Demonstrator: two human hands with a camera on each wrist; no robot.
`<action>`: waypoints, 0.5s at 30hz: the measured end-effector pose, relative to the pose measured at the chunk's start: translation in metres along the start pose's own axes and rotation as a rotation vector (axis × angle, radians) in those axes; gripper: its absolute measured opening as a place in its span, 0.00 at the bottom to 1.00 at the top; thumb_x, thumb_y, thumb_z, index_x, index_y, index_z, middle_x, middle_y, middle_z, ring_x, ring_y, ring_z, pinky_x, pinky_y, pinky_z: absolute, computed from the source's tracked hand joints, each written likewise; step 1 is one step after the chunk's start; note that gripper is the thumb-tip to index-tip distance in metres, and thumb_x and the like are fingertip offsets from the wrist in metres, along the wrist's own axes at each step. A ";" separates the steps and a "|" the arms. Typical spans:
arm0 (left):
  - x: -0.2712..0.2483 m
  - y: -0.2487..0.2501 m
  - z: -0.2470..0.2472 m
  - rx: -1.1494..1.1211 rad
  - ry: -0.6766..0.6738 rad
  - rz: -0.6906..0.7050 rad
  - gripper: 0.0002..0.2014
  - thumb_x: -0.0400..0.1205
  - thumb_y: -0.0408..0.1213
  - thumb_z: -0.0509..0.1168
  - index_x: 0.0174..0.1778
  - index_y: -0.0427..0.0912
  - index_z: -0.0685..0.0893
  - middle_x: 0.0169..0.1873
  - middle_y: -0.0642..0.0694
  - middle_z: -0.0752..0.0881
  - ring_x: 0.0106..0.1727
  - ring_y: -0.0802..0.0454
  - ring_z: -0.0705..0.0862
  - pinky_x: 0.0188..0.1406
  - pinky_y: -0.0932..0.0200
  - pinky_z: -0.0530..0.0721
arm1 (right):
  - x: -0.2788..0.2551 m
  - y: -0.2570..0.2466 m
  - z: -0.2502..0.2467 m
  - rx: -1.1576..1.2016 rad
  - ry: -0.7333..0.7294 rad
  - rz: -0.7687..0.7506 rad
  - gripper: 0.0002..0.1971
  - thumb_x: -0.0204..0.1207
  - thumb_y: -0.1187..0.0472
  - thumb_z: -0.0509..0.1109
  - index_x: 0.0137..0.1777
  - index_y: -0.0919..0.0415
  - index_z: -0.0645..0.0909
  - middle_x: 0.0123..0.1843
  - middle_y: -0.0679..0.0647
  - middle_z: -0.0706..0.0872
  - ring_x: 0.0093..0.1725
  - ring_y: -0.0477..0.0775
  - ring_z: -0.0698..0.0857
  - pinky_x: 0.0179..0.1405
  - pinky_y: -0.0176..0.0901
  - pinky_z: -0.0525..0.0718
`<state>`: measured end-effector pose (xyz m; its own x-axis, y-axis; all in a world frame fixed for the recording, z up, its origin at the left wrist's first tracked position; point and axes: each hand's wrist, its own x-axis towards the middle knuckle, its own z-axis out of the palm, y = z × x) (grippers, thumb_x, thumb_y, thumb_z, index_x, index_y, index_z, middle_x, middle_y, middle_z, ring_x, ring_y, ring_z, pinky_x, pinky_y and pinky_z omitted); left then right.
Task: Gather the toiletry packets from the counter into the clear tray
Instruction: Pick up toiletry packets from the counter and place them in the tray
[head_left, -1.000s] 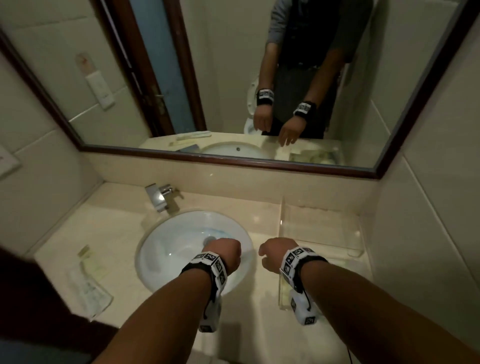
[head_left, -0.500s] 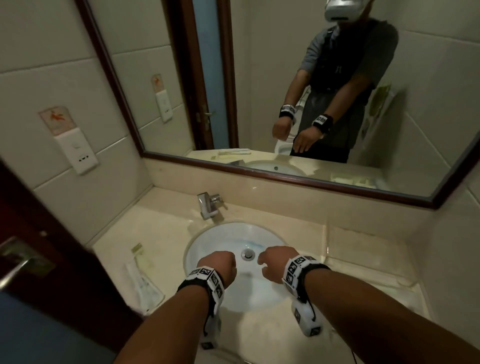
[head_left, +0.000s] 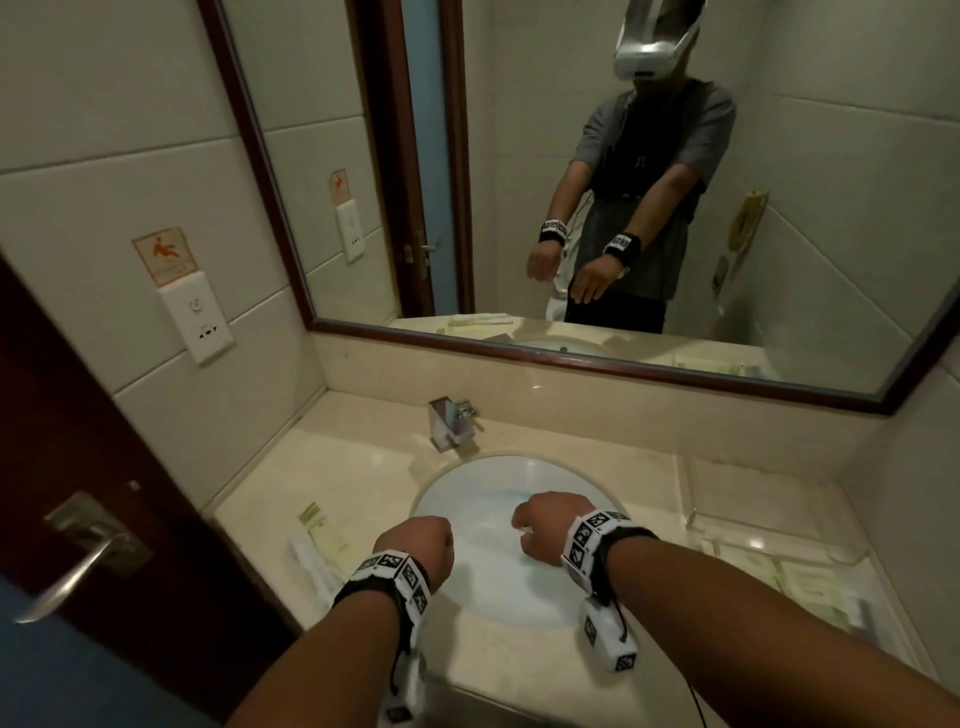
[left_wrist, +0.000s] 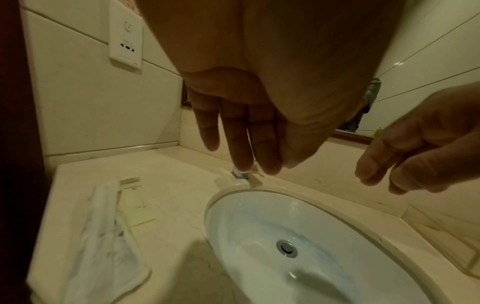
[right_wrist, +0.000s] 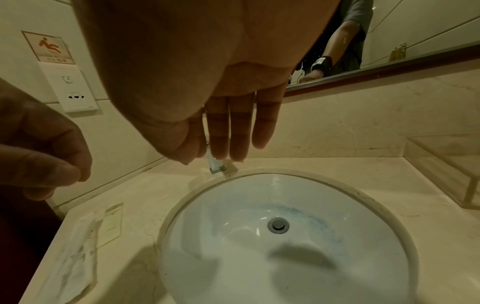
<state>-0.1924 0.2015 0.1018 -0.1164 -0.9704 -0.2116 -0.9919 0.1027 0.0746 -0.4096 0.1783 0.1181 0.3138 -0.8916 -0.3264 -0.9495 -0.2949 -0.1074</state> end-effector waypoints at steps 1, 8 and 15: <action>-0.002 -0.005 0.002 0.002 -0.003 0.005 0.11 0.83 0.42 0.57 0.52 0.50 0.85 0.50 0.48 0.88 0.51 0.45 0.86 0.44 0.56 0.80 | 0.001 -0.005 0.001 -0.001 -0.004 0.002 0.22 0.82 0.49 0.62 0.76 0.45 0.76 0.75 0.48 0.79 0.73 0.55 0.78 0.69 0.48 0.76; -0.002 -0.033 0.013 -0.009 -0.007 -0.011 0.11 0.84 0.43 0.56 0.50 0.50 0.84 0.49 0.48 0.88 0.49 0.45 0.86 0.42 0.57 0.78 | 0.010 -0.033 0.010 -0.015 0.007 -0.018 0.22 0.82 0.49 0.62 0.76 0.45 0.76 0.75 0.48 0.79 0.74 0.55 0.77 0.69 0.48 0.75; 0.003 -0.048 0.015 -0.040 -0.040 -0.057 0.12 0.84 0.44 0.56 0.51 0.49 0.85 0.51 0.48 0.88 0.52 0.44 0.86 0.47 0.55 0.82 | 0.039 -0.042 0.012 -0.015 -0.029 -0.047 0.22 0.82 0.50 0.62 0.76 0.45 0.76 0.75 0.47 0.79 0.72 0.54 0.78 0.68 0.46 0.76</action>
<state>-0.1455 0.1965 0.0829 -0.0627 -0.9648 -0.2555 -0.9942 0.0380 0.1002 -0.3574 0.1600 0.0986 0.3580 -0.8664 -0.3481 -0.9334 -0.3420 -0.1088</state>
